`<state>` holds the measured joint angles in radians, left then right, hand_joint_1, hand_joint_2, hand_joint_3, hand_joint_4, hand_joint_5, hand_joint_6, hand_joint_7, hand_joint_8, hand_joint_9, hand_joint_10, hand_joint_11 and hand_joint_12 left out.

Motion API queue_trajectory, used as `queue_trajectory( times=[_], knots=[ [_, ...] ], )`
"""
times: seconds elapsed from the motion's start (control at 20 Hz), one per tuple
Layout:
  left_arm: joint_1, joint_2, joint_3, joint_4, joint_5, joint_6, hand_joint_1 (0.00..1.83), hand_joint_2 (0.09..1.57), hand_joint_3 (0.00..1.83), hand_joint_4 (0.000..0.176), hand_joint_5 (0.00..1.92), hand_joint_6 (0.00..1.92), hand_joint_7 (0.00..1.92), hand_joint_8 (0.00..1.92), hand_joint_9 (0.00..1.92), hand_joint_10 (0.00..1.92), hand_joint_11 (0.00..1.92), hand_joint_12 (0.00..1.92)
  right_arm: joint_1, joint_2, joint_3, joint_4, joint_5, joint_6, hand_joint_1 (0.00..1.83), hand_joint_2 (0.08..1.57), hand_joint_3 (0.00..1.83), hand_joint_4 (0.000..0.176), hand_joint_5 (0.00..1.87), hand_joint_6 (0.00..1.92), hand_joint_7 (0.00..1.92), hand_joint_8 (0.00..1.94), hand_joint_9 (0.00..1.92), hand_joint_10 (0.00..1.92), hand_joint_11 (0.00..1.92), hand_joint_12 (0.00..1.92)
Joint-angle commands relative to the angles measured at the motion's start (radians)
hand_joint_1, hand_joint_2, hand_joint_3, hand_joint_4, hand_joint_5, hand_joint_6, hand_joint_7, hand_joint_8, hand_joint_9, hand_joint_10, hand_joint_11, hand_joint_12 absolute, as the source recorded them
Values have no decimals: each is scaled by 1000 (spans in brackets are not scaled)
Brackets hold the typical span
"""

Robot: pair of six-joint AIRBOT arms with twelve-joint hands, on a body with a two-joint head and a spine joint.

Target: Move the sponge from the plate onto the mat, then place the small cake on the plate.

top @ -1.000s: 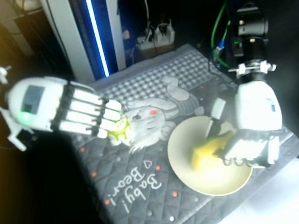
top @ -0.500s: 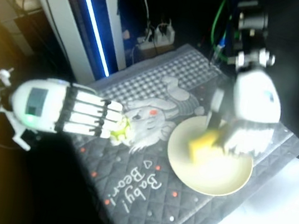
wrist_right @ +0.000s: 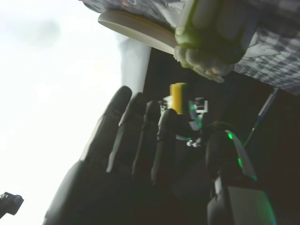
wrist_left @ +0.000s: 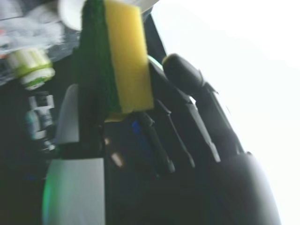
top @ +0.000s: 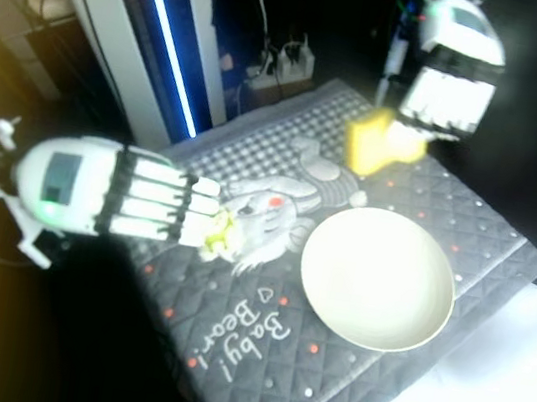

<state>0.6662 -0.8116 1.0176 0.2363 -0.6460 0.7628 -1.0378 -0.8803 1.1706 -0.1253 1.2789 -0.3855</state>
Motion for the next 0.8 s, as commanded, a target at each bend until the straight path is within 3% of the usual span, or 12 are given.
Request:
queue_trajectory(
  times=[0.0,0.05,0.1,0.15,0.25,0.3,0.45,0.5,0.55,0.65,0.7,0.75],
  knots=[
    [10,5,-5,-32,-140,-5,1285,1057,0,0,1308,158,1047,1106,1081,993,947,1446,22,5,7,36,124,7,585,1327,17,0,517,1,455,3,473,10,300,574],
    [50,0,-8,-54,-134,-5,1282,1065,0,0,1312,121,1028,1143,1057,987,921,1436,47,5,20,34,122,6,543,1360,2,0,535,0,469,1,482,4,279,626],
    [65,-10,-4,-65,-129,-5,1274,1094,0,0,1294,93,954,1283,1016,1283,952,1622,65,3,28,33,119,3,509,1412,11,0,526,0,488,4,469,0,203,616],
    [82,-28,0,-78,-130,-5,1276,1088,1,0,1292,94,968,1266,1018,1301,967,1578,105,-3,36,26,104,-7,504,1433,15,0,520,0,487,2,471,2,200,622],
    [117,-48,-1,-102,-141,-5,1284,1071,0,0,1324,57,1010,1195,1128,950,1029,1277,178,-35,64,-5,47,-10,564,1421,0,0,555,4,529,2,547,11,300,749],
    [134,-52,-2,-109,-144,-6,1283,1075,0,0,1330,37,1001,1210,1137,973,1038,1312,194,-47,73,-16,23,-10,602,1393,0,0,568,6,536,3,568,14,316,757],
    [166,-63,-1,-119,-118,-6,1285,1064,1,0,1335,22,1038,1145,1121,1011,1012,1363,219,-80,93,-56,-66,-9,518,1324,2,31,197,0,300,0,368,0,99,836],
    [166,-67,2,-111,-94,-5,1181,976,0,0,1100,4,1020,597,993,872,843,1348,219,-85,93,-67,-93,-6,638,1219,0,89,39,0,163,0,223,0,19,678],
    [166,-69,3,-107,-85,-5,1123,921,0,0,979,0,1046,316,893,870,717,1402,219,-88,96,-70,-107,-5,752,1148,0,116,7,0,100,0,167,0,3,599],
    [168,-72,3,-108,-78,2,1026,840,0,0,703,0,934,68,781,552,513,1211,219,-108,114,-85,-151,4,853,1028,0,116,0,0,120,0,222,3,17,768],
    [169,-72,2,-108,-78,2,982,816,1,0,548,3,836,4,783,216,420,997,219,-117,122,-105,-174,20,895,945,0,111,0,0,123,0,233,1,63,849],
    [169,-72,1,-109,-79,2,982,816,1,0,548,3,836,4,783,216,420,997,219,-120,124,-116,-184,27,895,945,0,111,0,0,123,0,233,1,63,849]
  ],
)
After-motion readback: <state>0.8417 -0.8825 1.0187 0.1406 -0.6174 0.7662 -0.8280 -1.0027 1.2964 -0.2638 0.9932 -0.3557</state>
